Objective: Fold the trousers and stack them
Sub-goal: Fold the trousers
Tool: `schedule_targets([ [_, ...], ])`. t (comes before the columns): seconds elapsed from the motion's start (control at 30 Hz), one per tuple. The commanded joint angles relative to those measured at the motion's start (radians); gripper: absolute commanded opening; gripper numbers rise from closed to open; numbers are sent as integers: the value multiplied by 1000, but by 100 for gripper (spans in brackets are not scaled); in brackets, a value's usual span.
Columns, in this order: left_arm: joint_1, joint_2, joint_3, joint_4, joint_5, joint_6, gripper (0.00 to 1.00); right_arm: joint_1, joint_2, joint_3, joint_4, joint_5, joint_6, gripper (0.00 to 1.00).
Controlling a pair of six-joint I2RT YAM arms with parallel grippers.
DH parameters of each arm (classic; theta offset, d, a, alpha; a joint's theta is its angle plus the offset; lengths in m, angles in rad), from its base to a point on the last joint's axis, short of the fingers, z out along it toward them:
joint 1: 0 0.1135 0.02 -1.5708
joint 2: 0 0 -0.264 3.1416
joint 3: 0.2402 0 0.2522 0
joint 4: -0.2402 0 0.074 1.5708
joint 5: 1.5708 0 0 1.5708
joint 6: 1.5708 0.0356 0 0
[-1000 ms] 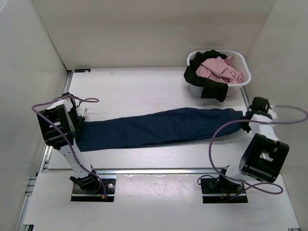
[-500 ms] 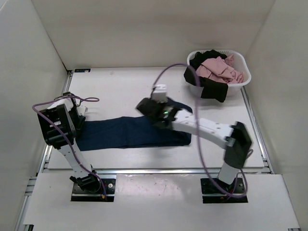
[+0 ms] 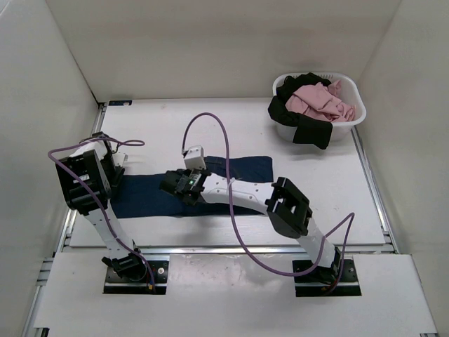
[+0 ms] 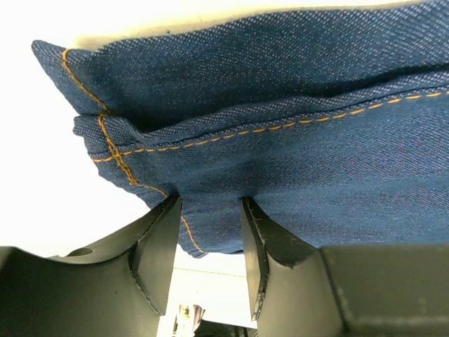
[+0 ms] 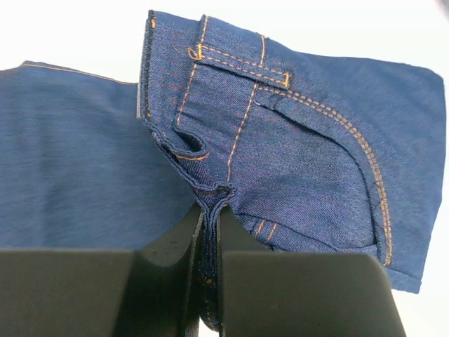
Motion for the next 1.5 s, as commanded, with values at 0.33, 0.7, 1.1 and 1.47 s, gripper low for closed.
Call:
schedule_targets([
  [0.33, -9, 38, 80, 14, 6, -12, 51, 126, -24, 42, 270, -14, -297, 0],
  [0.7, -9, 57, 80, 14, 16, -12, 51, 94, 190, 171, 263, -252, -337, 17],
  [1.1, -9, 39, 136, -6, -26, 7, 54, 85, -224, -3, 417, -479, -552, 81],
  [1.47, -9, -38, 240, -95, -26, 7, 58, -160, -259, -221, 124, -515, -335, 71],
])
